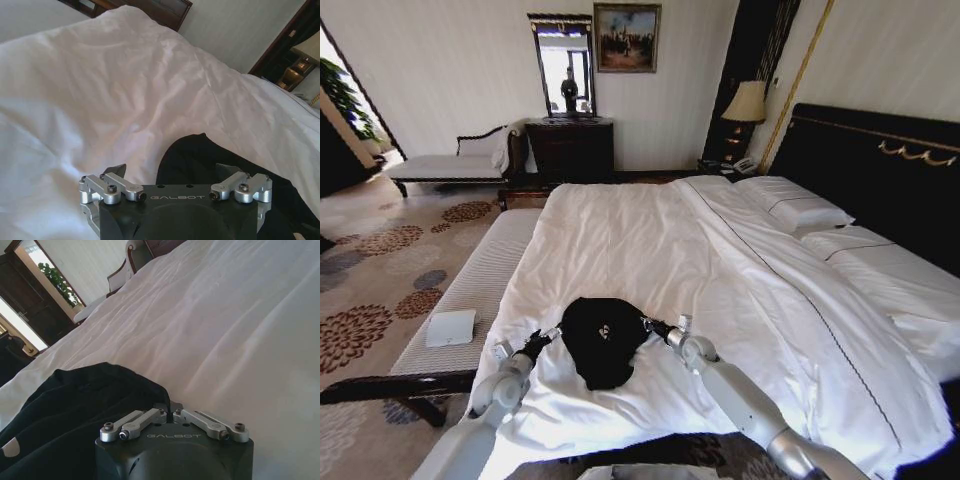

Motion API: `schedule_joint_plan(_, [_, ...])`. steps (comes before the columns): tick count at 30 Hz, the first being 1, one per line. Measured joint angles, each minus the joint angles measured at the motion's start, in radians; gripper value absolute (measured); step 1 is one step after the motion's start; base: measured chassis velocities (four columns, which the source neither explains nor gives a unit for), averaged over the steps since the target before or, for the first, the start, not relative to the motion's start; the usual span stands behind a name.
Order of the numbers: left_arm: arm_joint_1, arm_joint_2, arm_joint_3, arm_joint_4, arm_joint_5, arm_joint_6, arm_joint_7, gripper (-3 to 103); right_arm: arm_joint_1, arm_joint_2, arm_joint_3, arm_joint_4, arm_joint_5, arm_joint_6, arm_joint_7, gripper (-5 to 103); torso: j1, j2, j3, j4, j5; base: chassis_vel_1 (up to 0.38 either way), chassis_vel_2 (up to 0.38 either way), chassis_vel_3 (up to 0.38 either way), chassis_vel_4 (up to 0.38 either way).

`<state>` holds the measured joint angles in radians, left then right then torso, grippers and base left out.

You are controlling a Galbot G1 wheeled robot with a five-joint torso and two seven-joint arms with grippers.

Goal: Fold the clothes on the bed.

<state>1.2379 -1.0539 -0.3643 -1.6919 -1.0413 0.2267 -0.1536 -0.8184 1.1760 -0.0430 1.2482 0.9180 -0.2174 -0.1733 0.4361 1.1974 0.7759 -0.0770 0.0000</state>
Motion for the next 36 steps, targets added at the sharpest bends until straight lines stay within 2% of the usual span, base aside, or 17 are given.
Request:
schedule_joint_plan(3, [-0.037, -0.005, 0.026, 0.031, -0.005, 0.0, 0.009, 103, 0.003, -0.003, 0.002, 0.0, 0.002, 0.0, 0.001, 1, 0.0, 0.0, 0.0, -0.0002, 0.0, 0.0, 0.0, 0.0, 0.0])
schedule_joint_plan(8, [-0.121, -0.026, 0.077, 0.107, -0.029, 0.003, 0.013, 98, 0.012, -0.005, 0.003, 0.004, 0.008, -0.001, 0.008, 1, 0.0, 0.0, 0.0, -0.0001, 0.0001, 0.0, 0.0, 0.0, 0.0])
schedule_joint_plan(19, [-0.18, -0.075, 0.106, 0.219, -0.057, 0.014, 0.025, 97, 0.008, -0.016, 0.001, 0.005, 0.009, -0.002, 0.01, 1, 0.0, 0.0, 0.0, -0.0001, 0.0001, 0.0, 0.0, 0.0, 0.0])
schedule_joint_plan(20, [-0.185, -0.079, 0.106, 0.224, -0.059, 0.014, 0.024, 92, 0.008, -0.018, 0.002, 0.005, 0.009, -0.002, 0.011, 1, 0.0, 0.0, 0.0, -0.0001, 0.0001, 0.0, 0.0, 0.0, 0.0])
schedule_joint_plan(21, [-0.188, -0.081, 0.106, 0.227, -0.06, 0.014, 0.023, 92, 0.008, -0.019, 0.002, 0.005, 0.009, -0.002, 0.011, 1, 0.0, 0.0, 0.0, -0.0001, 0.0001, 0.0, 0.0, 0.0, 0.0])
schedule_joint_plan(24, [-0.196, -0.083, 0.117, 0.229, -0.061, 0.016, 0.023, 76, 0.008, -0.021, 0.005, 0.005, 0.009, -0.002, 0.011, 1, 0.0, 0.0, 0.0, -0.0001, 0.0001, 0.0, 0.0, 0.0, 0.0])
schedule_joint_plan(26, [-0.196, -0.083, 0.119, 0.228, -0.061, 0.016, 0.023, 76, 0.008, -0.021, 0.005, 0.005, 0.009, -0.002, 0.011, 1, 0.0, 0.0, 0.0, -0.0001, 0.0, 0.0, 0.0, 0.0, 0.0])
schedule_joint_plan(29, [-0.197, -0.084, 0.124, 0.229, -0.068, 0.017, 0.022, 58, 0.008, -0.019, 0.005, 0.004, 0.008, -0.002, 0.012, 1, 0.0, 0.0, 0.0, -0.0001, 0.0, 0.0, 0.0, 0.0, 0.0])
schedule_joint_plan(31, [-0.196, -0.085, 0.124, 0.23, -0.07, 0.018, 0.02, 58, 0.009, -0.018, 0.005, 0.003, 0.007, -0.002, 0.012, 1, 0.0, 0.0, 0.0, -0.0001, 0.0, 0.0, 0.0, 0.0, 0.0])
schedule_joint_plan(34, [-0.195, -0.086, 0.124, 0.229, -0.073, 0.018, 0.014, 43, 0.009, -0.013, 0.004, -0.002, 0.006, -0.001, 0.014, 1, 0.0, 0.0, 0.0, 0.0, 0.0, 0.0, 0.0, 0.0, 0.0])
schedule_joint_plan(35, [-0.195, -0.086, 0.124, 0.229, -0.073, 0.018, 0.014, 43, 0.009, -0.013, 0.004, -0.002, 0.006, -0.001, 0.014, 1, 0.0, 0.0, 0.0, 0.0, 0.0, 0.0, 0.0, 0.0, 0.0])
schedule_joint_plan(36, [-0.194, -0.086, 0.123, 0.226, -0.073, 0.018, 0.011, 37, 0.007, -0.013, 0.005, -0.002, 0.006, 0.0, 0.014, 1, 0.0, 0.0, 0.0, 0.0, -0.0001, 0.0, 0.0, 0.0, 0.0])
